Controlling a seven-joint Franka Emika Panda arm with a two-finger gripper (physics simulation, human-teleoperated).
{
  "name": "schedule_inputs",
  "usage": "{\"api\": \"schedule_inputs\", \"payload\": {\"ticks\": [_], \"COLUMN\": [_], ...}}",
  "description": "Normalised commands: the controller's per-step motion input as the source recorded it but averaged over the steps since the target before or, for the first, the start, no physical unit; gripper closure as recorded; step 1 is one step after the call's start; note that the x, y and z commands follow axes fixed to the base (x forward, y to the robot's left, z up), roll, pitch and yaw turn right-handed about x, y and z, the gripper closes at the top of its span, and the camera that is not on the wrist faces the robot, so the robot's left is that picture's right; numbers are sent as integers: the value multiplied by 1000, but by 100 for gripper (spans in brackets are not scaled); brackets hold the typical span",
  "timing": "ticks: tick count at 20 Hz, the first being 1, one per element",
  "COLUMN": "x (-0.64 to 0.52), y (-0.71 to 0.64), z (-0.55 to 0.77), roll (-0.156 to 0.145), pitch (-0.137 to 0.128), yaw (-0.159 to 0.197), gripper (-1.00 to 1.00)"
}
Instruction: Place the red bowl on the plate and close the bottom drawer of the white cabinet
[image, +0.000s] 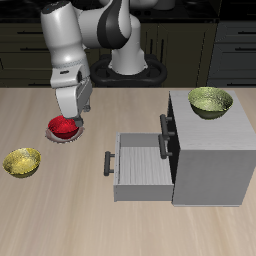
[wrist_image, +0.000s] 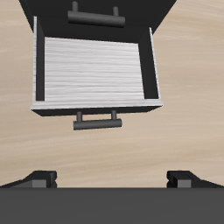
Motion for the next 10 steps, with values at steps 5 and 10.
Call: {"api": "schedule_inputs", "payload": {"ticks": [5, 10], "x": [131, 65], "y": [210, 194], "z": [21, -121], "roll": [35, 39], "pitch": [-3, 28], "yaw": [9, 11], "gripper": [-100, -100]}}
